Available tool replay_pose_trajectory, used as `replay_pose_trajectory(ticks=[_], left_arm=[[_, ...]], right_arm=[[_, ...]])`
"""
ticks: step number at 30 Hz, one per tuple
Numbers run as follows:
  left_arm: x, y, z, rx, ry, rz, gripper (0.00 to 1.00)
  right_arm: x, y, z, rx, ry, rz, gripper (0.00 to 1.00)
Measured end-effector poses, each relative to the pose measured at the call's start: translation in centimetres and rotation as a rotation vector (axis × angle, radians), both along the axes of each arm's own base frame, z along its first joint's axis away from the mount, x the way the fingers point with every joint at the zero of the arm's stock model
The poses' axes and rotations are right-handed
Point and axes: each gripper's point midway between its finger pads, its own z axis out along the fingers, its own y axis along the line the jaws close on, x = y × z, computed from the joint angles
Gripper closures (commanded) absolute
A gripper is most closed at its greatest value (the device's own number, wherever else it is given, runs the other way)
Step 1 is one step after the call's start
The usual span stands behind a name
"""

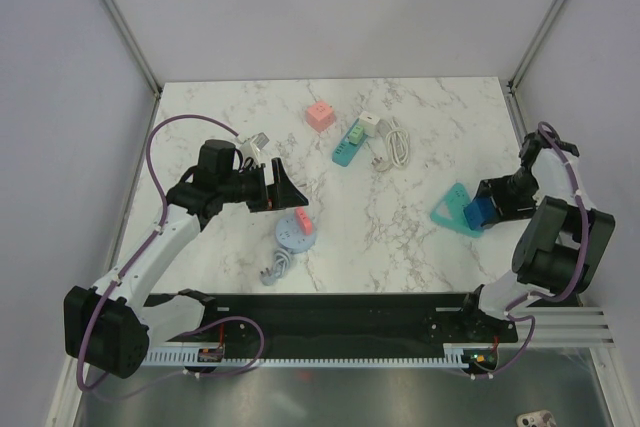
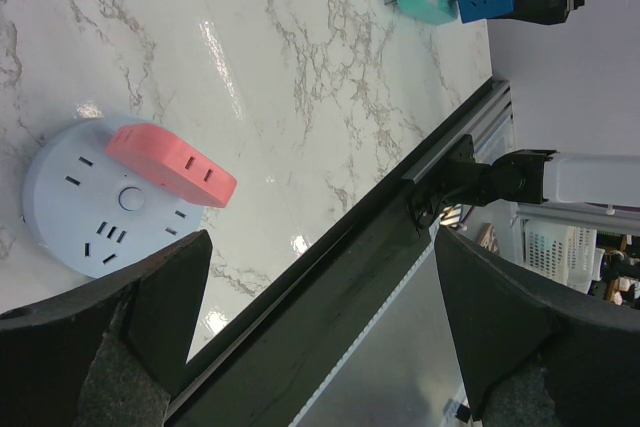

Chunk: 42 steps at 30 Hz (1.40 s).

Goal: Insert the plug

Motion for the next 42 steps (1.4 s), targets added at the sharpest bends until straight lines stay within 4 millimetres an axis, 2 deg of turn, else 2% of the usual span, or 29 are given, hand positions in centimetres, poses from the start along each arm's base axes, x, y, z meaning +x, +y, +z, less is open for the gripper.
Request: replay_pose_trajectory(ticks=[7, 9, 14, 25, 26, 28, 29, 31, 32, 35, 39, 42], left_arm=[[0.0, 0.0, -0.1, -0.001, 0.005, -0.003, 0.00], [0.0, -0.1, -0.1, -0.002, 0.007, -0.005, 0.00], [0.0, -0.1, -0.1, -0.002, 0.008, -0.006, 0.00], [0.1, 0.0, -0.3, 0.000, 0.012, -0.002, 0.00], [0.1, 0.0, -0.3, 0.000, 0.012, -0.001, 0.00], [0.2, 0.1, -0.3, 0.002, 0.012, 0.003, 0.00], [0.2, 0.2, -0.3, 0.003, 0.011, 0.007, 0.00], [0.4, 0.3, -0.4, 0.011, 0.008, 0.018, 0.00], [0.5, 0.4, -0.4, 0.014, 0.007, 0.023, 0.00], [0.8, 0.6, -0.5, 0.025, 0.001, 0.040, 0.00], [1.0, 1.2, -0.5, 0.052, -0.023, 0.065, 0.00], [1.0, 1.6, -0.3, 0.070, -0.043, 0.079, 0.00]], right_arm=[[0.0, 0.4, -0.1, -0.063, 0.003, 0.002, 1.00], [-0.2, 0.7, -1.0, -0.067, -0.013, -0.008, 1.00], [-0.4, 1.0, -1.8, -0.053, -0.017, -0.016, 1.00], [-0.1, 1.3, -1.8, -0.028, -0.027, -0.009, 1.00], [-0.1, 1.3, -1.8, -0.027, -0.026, -0.006, 0.97], [0.2, 1.3, -1.5, -0.023, -0.032, 0.010, 0.83], [0.4, 1.4, -1.4, -0.016, -0.036, 0.019, 0.70], [0.7, 1.5, -1.1, -0.002, -0.044, 0.042, 0.51], [0.8, 1.7, -1.1, 0.003, -0.050, 0.050, 0.26], [1.5, 2.0, -0.9, 0.015, -0.079, 0.065, 0.06], [2.7, 2.1, 0.7, 0.015, -0.132, 0.076, 0.02], [3.7, 1.8, 3.0, -0.005, -0.199, 0.081, 0.02]])
